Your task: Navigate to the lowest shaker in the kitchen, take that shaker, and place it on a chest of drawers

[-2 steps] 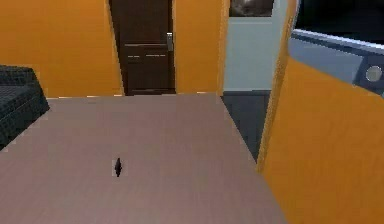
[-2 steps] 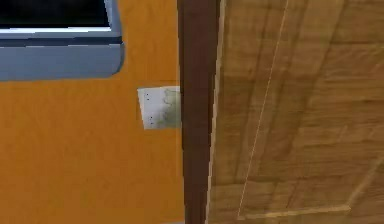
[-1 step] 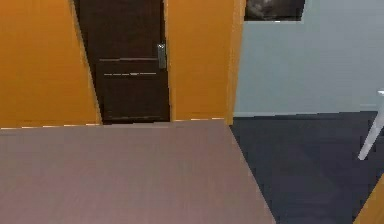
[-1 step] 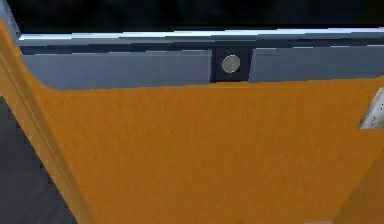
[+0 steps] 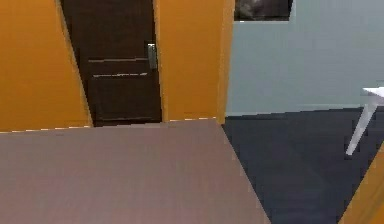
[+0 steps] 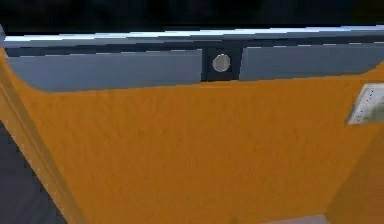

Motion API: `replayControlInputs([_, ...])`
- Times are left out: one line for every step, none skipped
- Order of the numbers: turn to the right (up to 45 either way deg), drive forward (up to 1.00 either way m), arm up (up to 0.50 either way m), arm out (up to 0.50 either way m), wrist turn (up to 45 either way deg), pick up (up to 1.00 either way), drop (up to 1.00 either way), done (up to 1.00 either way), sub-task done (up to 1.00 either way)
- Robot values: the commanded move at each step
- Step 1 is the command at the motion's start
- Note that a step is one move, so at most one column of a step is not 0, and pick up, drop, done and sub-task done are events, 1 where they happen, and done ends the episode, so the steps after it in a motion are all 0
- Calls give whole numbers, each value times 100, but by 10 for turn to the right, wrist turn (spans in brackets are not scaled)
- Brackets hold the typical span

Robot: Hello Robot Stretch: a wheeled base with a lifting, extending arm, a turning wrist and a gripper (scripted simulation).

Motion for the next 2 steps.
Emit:
replayControlInputs([-450,0,0,0,0,0,0,0,0])
replayControlInputs([-450,0,0,0,0,0,0,0,0])
